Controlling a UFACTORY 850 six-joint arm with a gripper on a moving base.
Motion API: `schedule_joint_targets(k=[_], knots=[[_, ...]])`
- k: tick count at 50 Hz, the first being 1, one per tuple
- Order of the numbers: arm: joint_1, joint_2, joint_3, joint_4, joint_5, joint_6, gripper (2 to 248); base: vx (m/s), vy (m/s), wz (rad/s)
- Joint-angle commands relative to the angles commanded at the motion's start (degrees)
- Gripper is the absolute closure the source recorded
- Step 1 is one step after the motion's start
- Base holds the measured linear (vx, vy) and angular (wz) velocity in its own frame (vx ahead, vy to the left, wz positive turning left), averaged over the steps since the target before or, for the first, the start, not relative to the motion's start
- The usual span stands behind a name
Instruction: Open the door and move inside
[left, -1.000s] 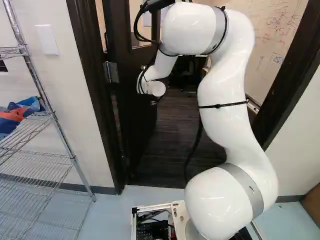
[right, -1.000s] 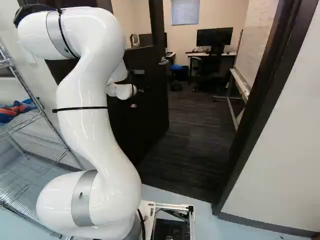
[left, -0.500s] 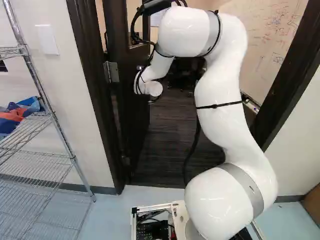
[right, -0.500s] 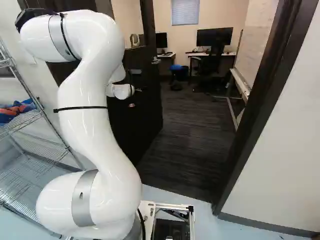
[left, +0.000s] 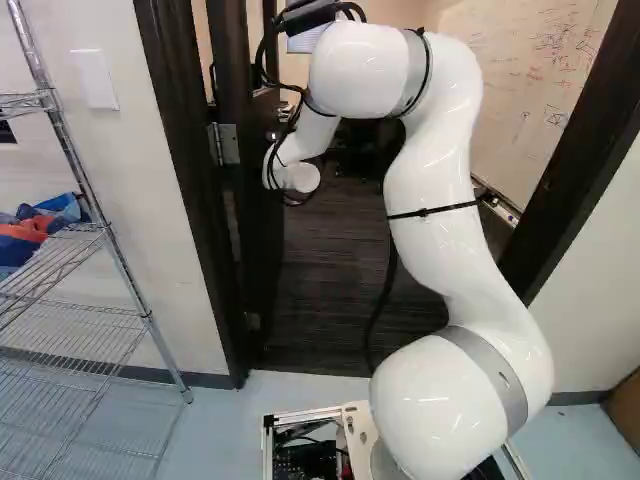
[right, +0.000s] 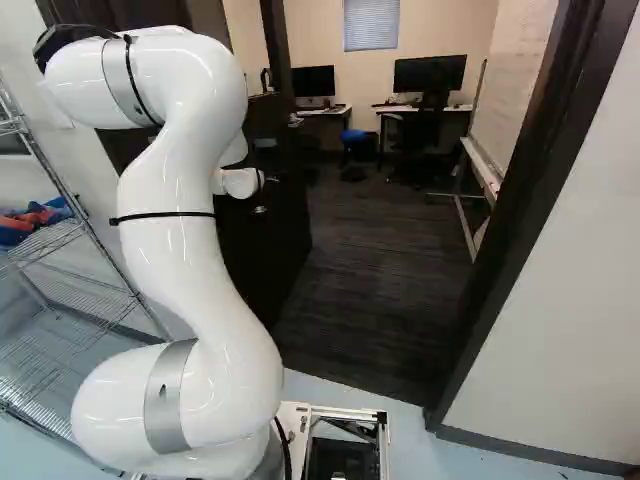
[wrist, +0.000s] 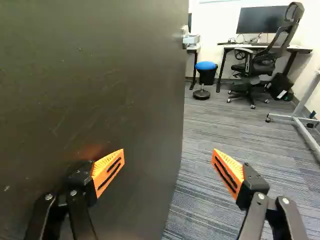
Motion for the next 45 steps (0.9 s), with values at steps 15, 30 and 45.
schedule_joint_targets(k=[15, 30, 45], knots=[[0.04, -0.04, -0.06, 0.00, 0.00, 0.00, 3, 0.000, 0.000, 0.000], [-0.55, 0.60, 0.80, 0.00, 0.00, 0.00, 3, 0.000, 0.000, 0.000], [-2.33, 2.85, 3.80, 0.00, 0.00, 0.00, 3, 0.000, 0.000, 0.000]])
